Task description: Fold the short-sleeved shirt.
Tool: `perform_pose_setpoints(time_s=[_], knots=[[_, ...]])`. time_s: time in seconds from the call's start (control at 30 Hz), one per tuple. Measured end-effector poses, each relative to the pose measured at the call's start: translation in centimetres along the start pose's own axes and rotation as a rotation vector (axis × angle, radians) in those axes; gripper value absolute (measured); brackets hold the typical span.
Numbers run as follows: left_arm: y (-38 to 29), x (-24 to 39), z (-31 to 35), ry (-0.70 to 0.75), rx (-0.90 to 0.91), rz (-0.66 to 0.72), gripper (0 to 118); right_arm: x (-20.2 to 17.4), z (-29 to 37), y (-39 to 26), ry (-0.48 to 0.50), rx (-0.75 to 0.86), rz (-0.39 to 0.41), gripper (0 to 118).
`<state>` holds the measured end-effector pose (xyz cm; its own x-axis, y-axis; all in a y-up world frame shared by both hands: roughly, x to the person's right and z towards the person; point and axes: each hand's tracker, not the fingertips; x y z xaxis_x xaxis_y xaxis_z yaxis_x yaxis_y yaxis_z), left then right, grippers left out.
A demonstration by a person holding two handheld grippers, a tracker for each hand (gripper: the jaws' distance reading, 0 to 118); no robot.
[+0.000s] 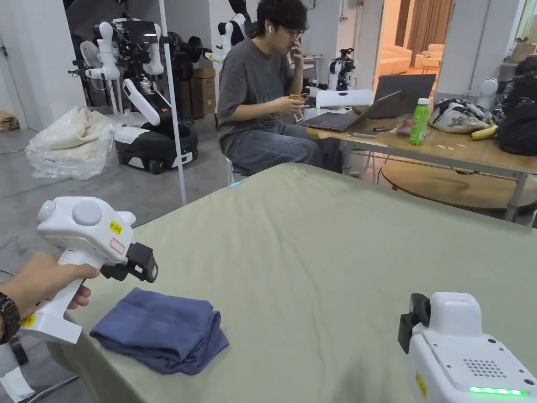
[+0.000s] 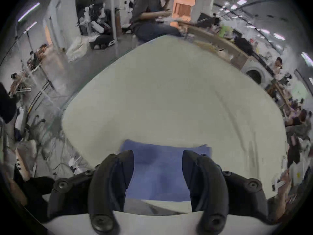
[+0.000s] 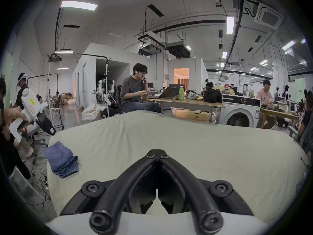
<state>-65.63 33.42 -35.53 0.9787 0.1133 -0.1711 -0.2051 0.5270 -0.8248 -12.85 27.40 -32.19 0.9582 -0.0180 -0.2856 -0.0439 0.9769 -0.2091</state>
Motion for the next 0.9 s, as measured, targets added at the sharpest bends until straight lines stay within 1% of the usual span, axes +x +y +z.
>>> perform_pose_setpoints(time_s=[0.03,0.1,0.27,0.37,0.53,0.73,0.9], knots=[[-0.2,1.0,-0.6,-0.049,0.014,-0.028,59,0.4,0.3,0.0,-0.005,0.001,-0.003,0],[-1.1,3.4,-1.3,-0.088,0.023,-0.061,59,1.2,0.8,0.0,-0.035,0.0,-0.002,0],[-5.0,11.3,-3.9,-0.203,0.103,-0.103,59,4.3,2.5,0.0,-0.098,-0.005,-0.01,0],[-7.7,16.8,-4.6,-0.195,0.2,-0.112,59,6.8,3.8,0.0,-0.153,-0.019,-0.003,0],[-9.9,24.5,-6.1,-0.239,0.346,-0.19,59,11.4,6.4,-0.2,-0.248,-0.043,-0.026,0],[-12.5,34.7,-3.9,-0.271,0.604,-0.26,59,16.9,10.3,-0.3,-0.388,-0.023,-0.05,0],[-13.8,39.9,-2.1,-0.292,0.728,-0.299,58,19.5,12.7,-0.1,-0.465,0.004,-0.055,0]])
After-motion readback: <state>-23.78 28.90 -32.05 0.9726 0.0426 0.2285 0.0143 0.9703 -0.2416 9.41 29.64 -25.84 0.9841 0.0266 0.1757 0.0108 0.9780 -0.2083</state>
